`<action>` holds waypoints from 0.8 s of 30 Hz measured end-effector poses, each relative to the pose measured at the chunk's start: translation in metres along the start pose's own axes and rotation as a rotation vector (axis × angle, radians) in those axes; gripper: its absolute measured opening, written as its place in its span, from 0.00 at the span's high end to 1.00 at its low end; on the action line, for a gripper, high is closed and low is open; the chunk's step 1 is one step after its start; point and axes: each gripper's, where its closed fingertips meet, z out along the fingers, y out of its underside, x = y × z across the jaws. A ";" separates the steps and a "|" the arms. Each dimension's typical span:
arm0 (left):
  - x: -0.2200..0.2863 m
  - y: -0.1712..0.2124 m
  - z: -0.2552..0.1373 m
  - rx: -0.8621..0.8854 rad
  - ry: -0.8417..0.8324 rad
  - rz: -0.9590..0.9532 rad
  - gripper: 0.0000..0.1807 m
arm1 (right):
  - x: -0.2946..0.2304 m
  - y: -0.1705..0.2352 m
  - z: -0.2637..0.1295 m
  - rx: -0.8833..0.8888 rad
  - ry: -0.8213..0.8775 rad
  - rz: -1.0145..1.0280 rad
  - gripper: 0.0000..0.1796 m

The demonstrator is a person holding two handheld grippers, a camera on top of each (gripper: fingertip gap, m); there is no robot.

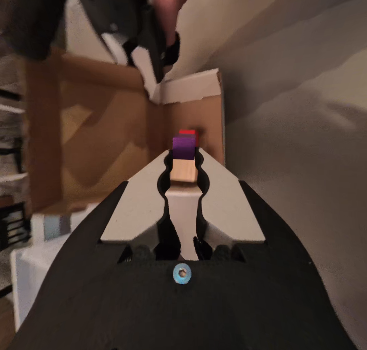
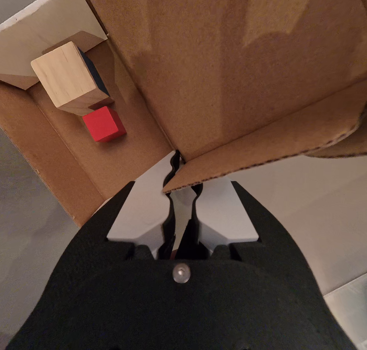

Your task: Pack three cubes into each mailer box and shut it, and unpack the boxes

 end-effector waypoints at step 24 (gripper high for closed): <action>-0.001 -0.001 0.087 -0.060 0.071 -0.080 0.75 | 0.000 0.000 0.001 0.017 -0.019 0.005 0.97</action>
